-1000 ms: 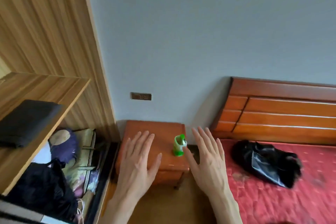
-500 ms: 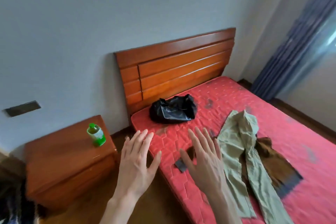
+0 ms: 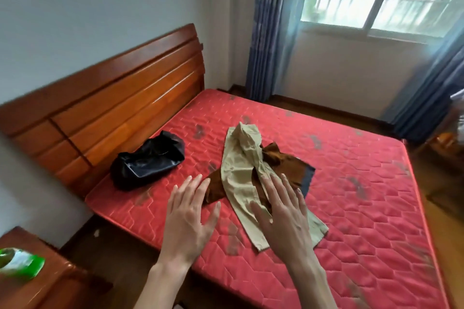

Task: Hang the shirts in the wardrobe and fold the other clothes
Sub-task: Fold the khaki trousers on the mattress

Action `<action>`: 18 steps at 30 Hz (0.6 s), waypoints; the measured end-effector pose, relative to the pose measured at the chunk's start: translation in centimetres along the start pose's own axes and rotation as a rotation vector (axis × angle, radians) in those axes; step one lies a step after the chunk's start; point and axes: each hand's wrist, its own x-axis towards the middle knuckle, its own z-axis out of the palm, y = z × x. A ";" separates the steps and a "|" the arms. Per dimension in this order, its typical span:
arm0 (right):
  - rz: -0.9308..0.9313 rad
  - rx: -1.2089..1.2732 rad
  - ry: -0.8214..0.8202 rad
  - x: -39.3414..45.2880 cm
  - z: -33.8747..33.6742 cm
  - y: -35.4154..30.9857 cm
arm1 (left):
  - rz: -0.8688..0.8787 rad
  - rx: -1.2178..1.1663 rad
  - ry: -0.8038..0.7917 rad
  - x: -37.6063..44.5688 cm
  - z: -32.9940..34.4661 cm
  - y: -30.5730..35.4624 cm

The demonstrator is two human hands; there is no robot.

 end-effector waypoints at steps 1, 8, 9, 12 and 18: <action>0.011 -0.004 0.012 0.5 -0.1 0.4 | 0.016 -0.003 -0.011 0.8 0.3 0.1; 0.024 -0.032 0.083 7.2 0.1 1.0 | 0.106 -0.025 -0.049 8.3 3.0 -0.6; 0.022 -0.032 0.086 8.0 0.3 1.1 | 0.119 -0.022 -0.056 9.3 3.3 -0.7; 0.046 -0.041 0.072 12.3 2.3 1.2 | 0.131 -0.036 -0.077 13.6 4.7 -3.0; 0.126 -0.036 0.025 22.1 8.0 0.0 | 0.123 -0.048 -0.091 23.2 6.4 -9.9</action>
